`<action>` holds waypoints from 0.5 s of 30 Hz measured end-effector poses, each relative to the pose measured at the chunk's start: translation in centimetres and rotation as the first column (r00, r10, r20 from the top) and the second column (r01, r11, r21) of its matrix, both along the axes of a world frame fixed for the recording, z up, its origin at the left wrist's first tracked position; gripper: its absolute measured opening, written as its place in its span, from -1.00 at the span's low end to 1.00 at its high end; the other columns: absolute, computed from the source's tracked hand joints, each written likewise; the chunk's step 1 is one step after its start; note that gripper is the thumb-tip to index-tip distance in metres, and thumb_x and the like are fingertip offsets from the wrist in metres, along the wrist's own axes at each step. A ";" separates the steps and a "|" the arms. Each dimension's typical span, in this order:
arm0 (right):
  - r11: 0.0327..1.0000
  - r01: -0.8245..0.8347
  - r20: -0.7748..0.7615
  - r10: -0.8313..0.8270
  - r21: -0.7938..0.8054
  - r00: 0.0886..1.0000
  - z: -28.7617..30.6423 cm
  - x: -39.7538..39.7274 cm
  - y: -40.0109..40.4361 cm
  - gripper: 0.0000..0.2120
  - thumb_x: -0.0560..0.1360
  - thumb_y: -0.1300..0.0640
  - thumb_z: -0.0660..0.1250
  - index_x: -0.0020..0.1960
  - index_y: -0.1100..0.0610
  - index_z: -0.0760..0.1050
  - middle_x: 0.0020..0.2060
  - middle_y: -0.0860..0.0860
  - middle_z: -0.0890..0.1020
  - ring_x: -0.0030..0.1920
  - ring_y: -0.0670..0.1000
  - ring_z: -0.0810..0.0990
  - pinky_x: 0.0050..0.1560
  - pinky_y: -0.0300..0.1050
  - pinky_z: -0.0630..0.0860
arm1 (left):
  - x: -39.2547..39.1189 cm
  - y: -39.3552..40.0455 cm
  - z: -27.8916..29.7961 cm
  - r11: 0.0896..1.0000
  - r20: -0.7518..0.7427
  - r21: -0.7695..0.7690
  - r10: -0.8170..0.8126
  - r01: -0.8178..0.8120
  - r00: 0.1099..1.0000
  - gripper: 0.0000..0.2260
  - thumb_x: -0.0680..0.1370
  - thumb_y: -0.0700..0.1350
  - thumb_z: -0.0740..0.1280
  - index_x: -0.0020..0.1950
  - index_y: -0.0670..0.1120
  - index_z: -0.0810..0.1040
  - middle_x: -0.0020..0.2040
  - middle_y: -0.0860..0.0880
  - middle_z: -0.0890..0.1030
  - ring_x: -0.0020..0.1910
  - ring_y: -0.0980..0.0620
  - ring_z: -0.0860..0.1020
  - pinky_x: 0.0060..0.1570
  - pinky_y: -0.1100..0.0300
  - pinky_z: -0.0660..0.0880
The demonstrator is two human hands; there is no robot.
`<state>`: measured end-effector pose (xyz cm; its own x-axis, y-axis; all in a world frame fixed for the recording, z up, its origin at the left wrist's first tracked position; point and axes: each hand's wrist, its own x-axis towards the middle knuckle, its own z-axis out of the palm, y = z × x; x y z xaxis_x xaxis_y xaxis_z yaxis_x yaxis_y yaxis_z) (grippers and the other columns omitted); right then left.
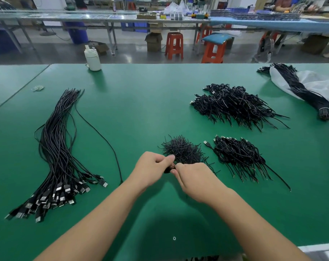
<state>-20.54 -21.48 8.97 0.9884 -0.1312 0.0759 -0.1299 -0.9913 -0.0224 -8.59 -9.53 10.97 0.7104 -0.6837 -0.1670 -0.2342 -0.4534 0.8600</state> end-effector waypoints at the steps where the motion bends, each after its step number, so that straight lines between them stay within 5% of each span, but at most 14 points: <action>1: 1.000 -0.002 0.000 0.002 -0.007 1.000 -0.1 0.0 -0.1 -0.69 0.69 -0.08 -0.08 -0.05 0.04 0.33 -0.21 0.02 0.64 -0.27 0.15 0.60 -0.30 -0.03 0.24 | 0.1 0.0 0.1 1.000 -0.001 0.011 -0.017 0.017 1.000 -0.65 0.56 0.17 0.33 -0.27 -0.01 0.71 -0.41 -0.02 0.61 -0.44 0.11 0.32 -0.39 0.22 0.27; 8: 0.999 -0.036 -0.016 0.035 -0.028 0.999 -0.6 0.4 -0.4 -0.64 0.70 -0.08 -0.08 0.02 0.08 0.40 -0.20 0.03 0.63 -0.26 0.16 0.61 -0.31 -0.03 0.25 | 0.7 0.2 0.5 0.981 0.065 0.062 -0.188 0.184 0.980 -0.86 0.49 -0.11 0.45 -0.27 -0.02 0.70 -0.27 -0.12 0.68 -0.41 0.07 0.33 -0.36 0.22 0.27; 15: 0.995 -0.096 -0.040 0.095 -0.029 0.995 -1.2 0.3 -0.6 -0.73 0.69 -0.11 -0.04 -0.09 0.01 0.21 -0.16 0.01 0.61 -0.23 0.13 0.60 -0.32 -0.03 0.19 | 0.6 -0.1 0.4 0.945 0.195 0.258 -0.254 0.201 0.947 -0.87 0.44 -0.14 0.43 -0.32 0.00 0.61 -0.35 0.07 0.65 -0.43 0.13 0.43 -0.39 0.29 0.40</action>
<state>-20.22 -22.04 7.75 0.9986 -0.0340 0.0398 -0.0345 -0.9993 0.0117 -7.94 -9.67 11.37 0.5775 -0.7926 -0.1959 -0.5280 -0.5456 0.6508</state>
